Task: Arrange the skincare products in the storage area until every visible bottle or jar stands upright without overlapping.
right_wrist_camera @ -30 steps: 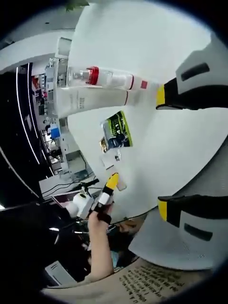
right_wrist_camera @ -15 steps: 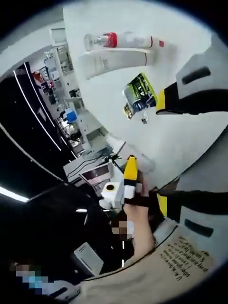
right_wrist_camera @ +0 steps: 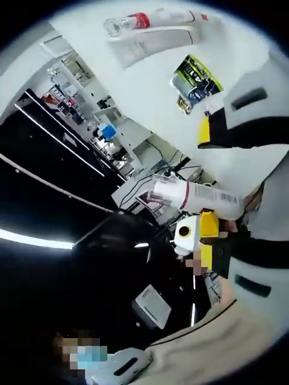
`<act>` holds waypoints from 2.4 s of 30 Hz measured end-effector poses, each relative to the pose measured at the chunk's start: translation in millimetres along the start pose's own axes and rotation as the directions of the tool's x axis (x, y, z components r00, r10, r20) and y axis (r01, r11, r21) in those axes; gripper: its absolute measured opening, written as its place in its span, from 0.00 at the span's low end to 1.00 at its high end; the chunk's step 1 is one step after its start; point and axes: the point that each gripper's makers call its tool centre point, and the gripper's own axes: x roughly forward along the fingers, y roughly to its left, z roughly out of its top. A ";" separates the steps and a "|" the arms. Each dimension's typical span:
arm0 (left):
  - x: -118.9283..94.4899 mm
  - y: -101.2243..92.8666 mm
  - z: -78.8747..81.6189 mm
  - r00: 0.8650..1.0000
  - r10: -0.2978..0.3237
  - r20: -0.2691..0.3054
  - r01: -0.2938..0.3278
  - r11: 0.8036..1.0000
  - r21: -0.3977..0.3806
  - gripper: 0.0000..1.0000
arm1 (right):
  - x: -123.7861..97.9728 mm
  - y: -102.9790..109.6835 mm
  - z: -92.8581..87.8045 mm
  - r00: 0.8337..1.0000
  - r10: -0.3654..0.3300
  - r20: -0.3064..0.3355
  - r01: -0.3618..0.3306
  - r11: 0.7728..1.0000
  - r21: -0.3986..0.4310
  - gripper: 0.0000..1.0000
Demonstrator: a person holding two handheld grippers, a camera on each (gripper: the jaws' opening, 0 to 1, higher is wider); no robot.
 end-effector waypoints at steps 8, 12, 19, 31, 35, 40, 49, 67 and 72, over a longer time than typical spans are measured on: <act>9.8 -20.0 -10.8 0.999 -0.048 -0.015 0.048 0.999 0.009 0.16 | 2.9 14.5 7.2 0.998 0.060 -0.012 -0.060 0.998 0.024 0.42; 11.5 -24.1 -16.6 0.998 -0.050 -0.029 0.051 0.998 0.025 0.16 | -0.1 17.4 6.9 0.995 0.088 -0.036 -0.088 0.996 0.019 0.32; 12.0 -26.5 -15.8 0.998 -0.054 -0.023 0.054 0.998 0.021 0.16 | -2.1 20.2 1.9 0.990 0.110 -0.085 -0.113 0.993 -0.026 0.24; 17.5 -30.4 -20.4 0.997 -0.064 -0.036 0.064 0.998 0.020 0.17 | -4.2 25.5 3.3 0.982 0.149 -0.116 -0.158 0.985 -0.070 0.21; 19.0 -22.4 -29.5 0.997 -0.014 -0.069 0.018 0.998 0.055 0.18 | -5.5 21.5 -4.0 0.976 0.120 -0.180 -0.147 0.979 -0.142 0.21; 19.3 -14.3 -42.6 0.987 0.053 -0.151 -0.034 0.991 0.126 0.20 | -8.8 17.3 -13.3 0.962 0.105 -0.253 -0.163 0.963 -0.216 0.19; 13.1 -6.9 -45.0 0.973 0.126 -0.192 -0.088 0.977 0.194 0.20 | -6.2 12.8 -17.5 0.949 0.094 -0.301 -0.184 0.940 -0.286 0.19; -6.6 -17.8 -9.8 0.948 0.246 -0.203 -0.149 0.905 0.398 0.34 | -12.3 7.6 -40.9 0.917 0.062 -0.394 -0.238 0.877 -0.417 0.19; -5.0 -24.6 -5.6 0.937 0.240 -0.252 -0.098 0.877 0.470 0.34 | -16.0 10.3 -49.7 0.897 0.074 -0.435 -0.296 0.832 -0.469 0.19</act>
